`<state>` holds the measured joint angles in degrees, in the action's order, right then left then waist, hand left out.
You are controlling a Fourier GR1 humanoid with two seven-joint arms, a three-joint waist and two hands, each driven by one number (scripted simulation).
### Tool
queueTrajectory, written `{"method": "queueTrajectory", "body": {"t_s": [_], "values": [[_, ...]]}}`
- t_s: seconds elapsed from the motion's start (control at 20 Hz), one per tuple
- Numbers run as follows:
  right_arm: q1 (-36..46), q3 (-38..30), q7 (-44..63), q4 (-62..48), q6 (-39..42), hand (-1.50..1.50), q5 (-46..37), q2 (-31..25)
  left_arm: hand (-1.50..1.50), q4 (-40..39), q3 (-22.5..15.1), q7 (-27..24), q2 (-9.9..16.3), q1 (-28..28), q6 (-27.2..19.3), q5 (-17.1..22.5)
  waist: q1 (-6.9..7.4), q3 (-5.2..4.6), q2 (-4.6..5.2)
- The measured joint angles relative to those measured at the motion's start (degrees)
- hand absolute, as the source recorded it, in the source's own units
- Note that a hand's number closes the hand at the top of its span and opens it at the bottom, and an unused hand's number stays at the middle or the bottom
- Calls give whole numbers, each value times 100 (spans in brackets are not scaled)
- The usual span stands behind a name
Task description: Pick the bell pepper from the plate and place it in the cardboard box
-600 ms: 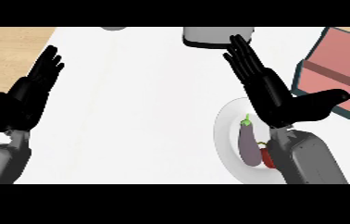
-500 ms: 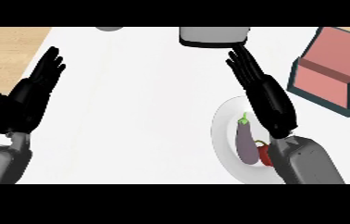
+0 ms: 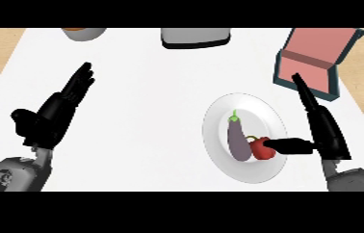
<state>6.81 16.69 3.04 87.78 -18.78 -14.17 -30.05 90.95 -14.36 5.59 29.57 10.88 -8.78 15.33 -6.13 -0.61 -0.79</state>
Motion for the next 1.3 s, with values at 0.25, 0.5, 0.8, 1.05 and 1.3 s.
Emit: {"method": "queueTrajectory", "body": {"t_s": [0.25,0.5,0.8,1.05,1.3], "values": [[-662,441,82,-46,-851,-150,-2031,-780,0,10,-262,-93,-155,-105,34,-116,-13,3,-30],[-1440,803,1105,658,-1194,-150,-3768,-981,0,-24,-445,-181,-304,-165,-2,-265,31,5,-43],[-2273,1414,2746,2115,-15,-150,-5007,-817,0,-39,-564,-218,-409,-96,35,-373,185,10,-7],[-2681,2145,4072,3221,1284,-150,-5824,-287,0,-132,-631,-272,-573,40,119,-441,384,30,39],[-2364,2486,4808,3446,2262,-150,-6172,477,0,-393,-600,-306,-823,252,269,-612,529,48,69]]}}
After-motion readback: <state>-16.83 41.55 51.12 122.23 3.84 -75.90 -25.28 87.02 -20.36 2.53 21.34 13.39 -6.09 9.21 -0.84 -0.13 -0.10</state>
